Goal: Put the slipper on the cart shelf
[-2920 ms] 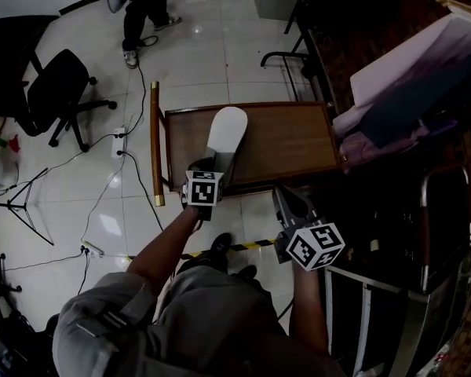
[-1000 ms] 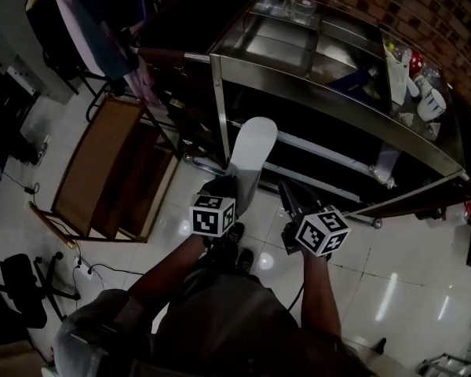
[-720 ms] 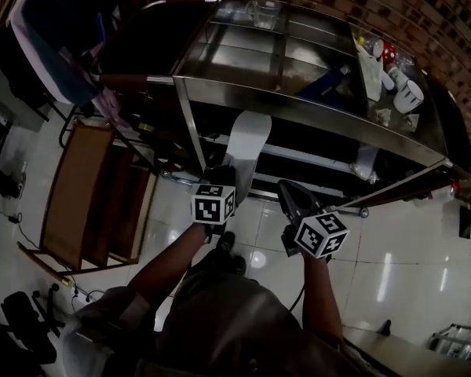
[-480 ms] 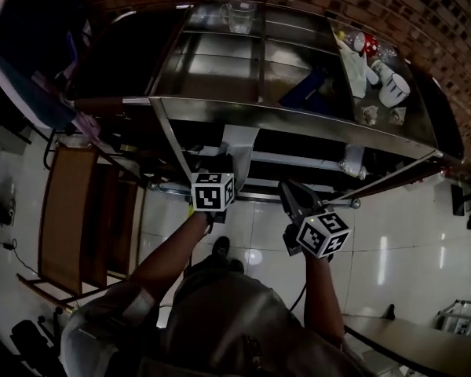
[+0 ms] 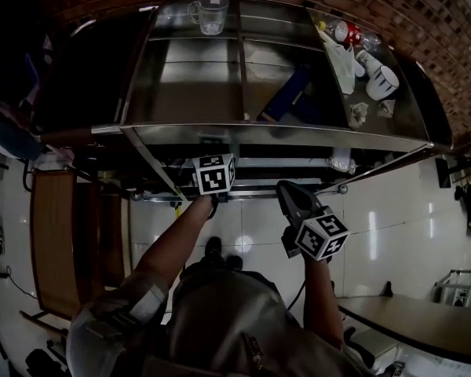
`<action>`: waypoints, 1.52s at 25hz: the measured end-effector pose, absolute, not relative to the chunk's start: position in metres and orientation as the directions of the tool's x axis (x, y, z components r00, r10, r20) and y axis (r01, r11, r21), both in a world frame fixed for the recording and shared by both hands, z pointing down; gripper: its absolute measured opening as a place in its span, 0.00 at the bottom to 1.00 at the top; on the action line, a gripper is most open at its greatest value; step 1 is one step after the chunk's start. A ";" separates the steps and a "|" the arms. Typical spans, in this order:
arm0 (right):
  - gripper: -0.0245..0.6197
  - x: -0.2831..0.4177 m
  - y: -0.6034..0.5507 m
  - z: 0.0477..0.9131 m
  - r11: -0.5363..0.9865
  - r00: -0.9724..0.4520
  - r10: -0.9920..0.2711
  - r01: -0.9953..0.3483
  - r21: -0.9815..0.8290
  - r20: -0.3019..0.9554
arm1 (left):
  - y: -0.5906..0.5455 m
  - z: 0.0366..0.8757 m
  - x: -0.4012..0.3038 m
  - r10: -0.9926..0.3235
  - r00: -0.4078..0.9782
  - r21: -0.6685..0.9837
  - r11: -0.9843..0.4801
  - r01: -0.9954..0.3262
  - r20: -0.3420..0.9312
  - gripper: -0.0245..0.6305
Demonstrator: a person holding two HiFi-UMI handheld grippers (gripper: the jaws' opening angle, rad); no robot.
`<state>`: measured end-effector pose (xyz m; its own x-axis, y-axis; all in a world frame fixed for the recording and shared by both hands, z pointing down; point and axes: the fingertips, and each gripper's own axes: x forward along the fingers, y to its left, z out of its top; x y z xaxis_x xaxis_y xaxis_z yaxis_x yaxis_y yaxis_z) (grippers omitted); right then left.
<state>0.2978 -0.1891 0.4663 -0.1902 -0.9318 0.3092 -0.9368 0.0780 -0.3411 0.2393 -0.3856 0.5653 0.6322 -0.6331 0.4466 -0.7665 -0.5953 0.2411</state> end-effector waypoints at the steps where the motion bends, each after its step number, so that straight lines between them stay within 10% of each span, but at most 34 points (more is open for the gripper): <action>1: 0.04 0.298 -0.189 0.468 0.072 -0.187 -0.930 -0.937 -0.342 0.317 | -0.389 0.566 0.242 -0.642 0.624 0.223 -0.596 -0.772 0.446 0.08; 14: 0.04 0.322 -0.185 0.456 0.195 -0.288 -0.931 -0.912 -0.360 0.225 | -0.358 0.542 0.248 -0.648 0.639 0.161 -0.639 -0.752 0.415 0.28; 23: 0.04 0.358 -0.156 0.433 0.310 -0.366 -0.924 -0.888 -0.340 0.113 | -0.269 0.491 0.253 -0.692 0.636 0.167 -0.621 -0.766 0.342 0.06; 38: 0.04 0.329 -0.142 0.405 0.413 -0.445 -0.895 -0.854 -0.315 0.034 | -0.183 0.429 0.248 -0.611 0.757 0.221 -0.724 -0.653 0.234 0.05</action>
<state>0.3288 -0.1416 0.4051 -0.4451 -0.8949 0.0338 -0.8544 0.4130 -0.3153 0.2481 -0.1835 0.4293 0.7566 -0.6107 0.2335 -0.6529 -0.7245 0.2208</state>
